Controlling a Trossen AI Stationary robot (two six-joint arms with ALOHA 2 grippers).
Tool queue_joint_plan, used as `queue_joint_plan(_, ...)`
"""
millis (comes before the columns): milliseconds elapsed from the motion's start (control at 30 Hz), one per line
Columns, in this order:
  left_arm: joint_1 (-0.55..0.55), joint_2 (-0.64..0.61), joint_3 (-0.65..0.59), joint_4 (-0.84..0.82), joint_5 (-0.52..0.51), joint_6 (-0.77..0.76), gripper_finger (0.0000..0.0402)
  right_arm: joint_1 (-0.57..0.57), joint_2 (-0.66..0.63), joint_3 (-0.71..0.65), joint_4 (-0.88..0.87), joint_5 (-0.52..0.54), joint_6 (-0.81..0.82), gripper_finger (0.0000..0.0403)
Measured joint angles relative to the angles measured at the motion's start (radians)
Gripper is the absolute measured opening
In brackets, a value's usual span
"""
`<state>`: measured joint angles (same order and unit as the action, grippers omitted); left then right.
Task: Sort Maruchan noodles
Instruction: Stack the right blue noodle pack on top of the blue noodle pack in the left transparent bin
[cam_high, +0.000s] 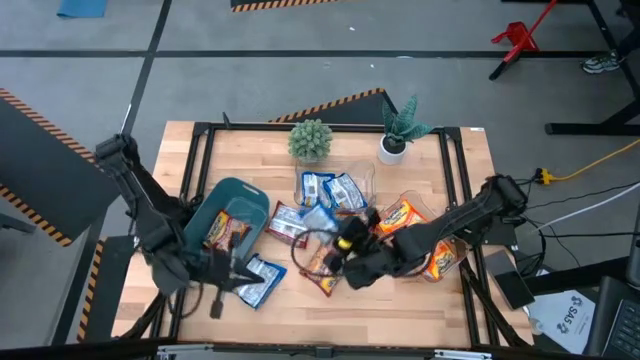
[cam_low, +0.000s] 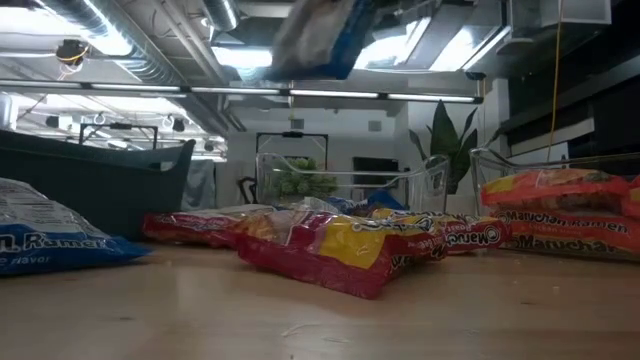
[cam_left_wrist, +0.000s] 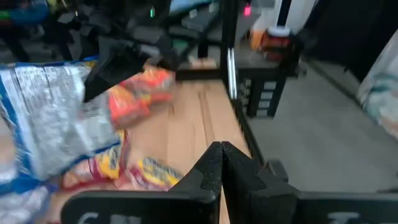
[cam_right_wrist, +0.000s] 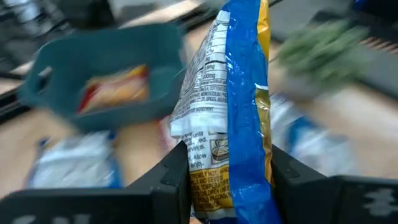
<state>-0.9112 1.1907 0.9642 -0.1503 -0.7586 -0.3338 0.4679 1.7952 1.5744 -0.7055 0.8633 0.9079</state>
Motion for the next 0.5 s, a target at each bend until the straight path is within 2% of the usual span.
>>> queue_joint_plan(133, 0.000, -0.072, 0.000, 0.000, -0.016, 0.022, 0.0000, -0.044, -0.045, 0.000, -0.092, 0.087, 0.006, 0.0105)
queue_joint_plan(267, -0.003, -0.099, 0.000, -0.008, -0.014, 0.030, 0.0000, -0.135, -0.038, 0.000, -0.161, 0.050, -0.002, 0.0105)
queue_joint_plan(367, -0.002, -0.098, 0.002, -0.049, -0.015, 0.029, 0.0000, -0.202, -0.020, 0.000, -0.212, -0.001, -0.095, 0.0105)
queue_joint_plan(500, -0.002, -0.097, 0.002, -0.120, -0.017, -0.023, 0.0000, -0.259, -0.007, 0.000, -0.331, -0.003, -0.117, 0.0104)
